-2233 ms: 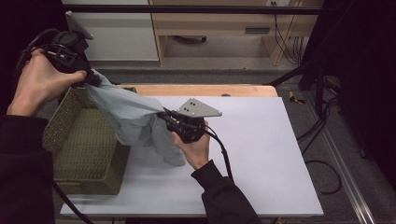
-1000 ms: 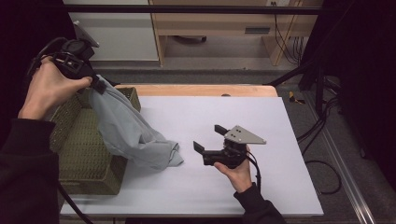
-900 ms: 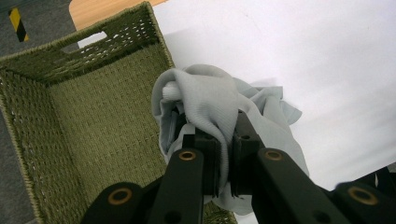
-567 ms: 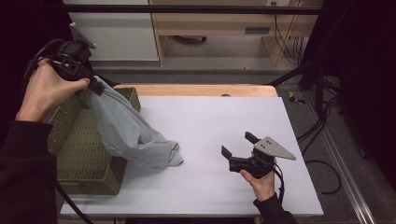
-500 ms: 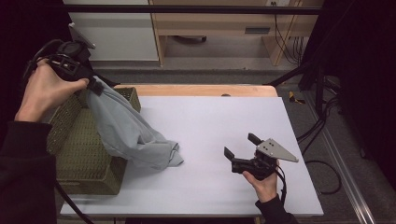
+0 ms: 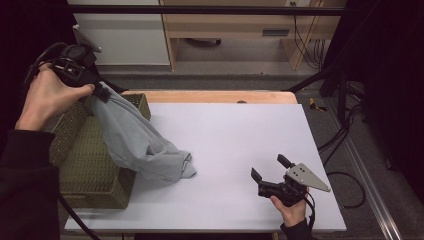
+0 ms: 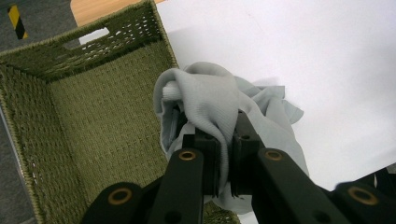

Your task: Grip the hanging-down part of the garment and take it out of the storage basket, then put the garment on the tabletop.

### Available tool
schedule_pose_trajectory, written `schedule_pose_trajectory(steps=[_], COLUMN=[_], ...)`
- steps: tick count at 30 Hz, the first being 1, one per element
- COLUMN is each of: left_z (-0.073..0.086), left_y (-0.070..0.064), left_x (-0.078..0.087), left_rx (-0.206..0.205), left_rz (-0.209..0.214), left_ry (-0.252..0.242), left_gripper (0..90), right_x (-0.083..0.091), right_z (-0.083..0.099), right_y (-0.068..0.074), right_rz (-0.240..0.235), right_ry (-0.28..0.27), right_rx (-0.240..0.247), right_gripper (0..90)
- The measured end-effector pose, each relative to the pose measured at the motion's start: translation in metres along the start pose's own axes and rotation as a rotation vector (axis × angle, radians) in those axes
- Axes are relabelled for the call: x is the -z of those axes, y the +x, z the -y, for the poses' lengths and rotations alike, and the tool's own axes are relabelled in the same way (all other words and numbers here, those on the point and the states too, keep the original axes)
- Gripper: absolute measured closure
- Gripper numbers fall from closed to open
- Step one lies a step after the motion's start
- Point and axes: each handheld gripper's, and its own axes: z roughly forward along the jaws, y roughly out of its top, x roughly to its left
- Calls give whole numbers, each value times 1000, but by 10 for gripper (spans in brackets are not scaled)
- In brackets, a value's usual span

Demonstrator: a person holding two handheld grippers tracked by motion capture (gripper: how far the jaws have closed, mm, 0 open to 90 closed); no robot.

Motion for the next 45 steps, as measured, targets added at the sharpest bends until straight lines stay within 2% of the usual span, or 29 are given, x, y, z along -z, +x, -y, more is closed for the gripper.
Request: schedule_pose_trajectory(steps=[5, 20, 24, 31, 40, 44, 45], left_z=[-1, -2, -4, -13, -28, -32, -33], left_y=[-2, -6, -12, -36, -82, -99, -103], left_x=[-1, -1, -1, 3, 9, 10, 10], left_rx=[-1, -4, -22, -60, -160, -217, -226], left_rz=[0, 8, 41, 55, 82, 90, 91], left_ry=[-2, -8, -14, -45, -78, -86, -91], left_gripper=[837, 838, 838, 840, 840, 840, 840], right_x=[2, 5, 4, 5, 8, 8, 9], right_z=[8, 11, 12, 12, 12, 12, 11], right_y=[1, -2, -2, -3, -3, -4, -3], right_rz=[-2, -8, -8, -10, -13, -20, -18], right_ry=[10, 12, 24, 24, 29, 27, 29], right_rx=[-22, -11, -14, -8, -18, -12, -24], right_gripper=[11, 12, 13, 16, 17, 17, 17])
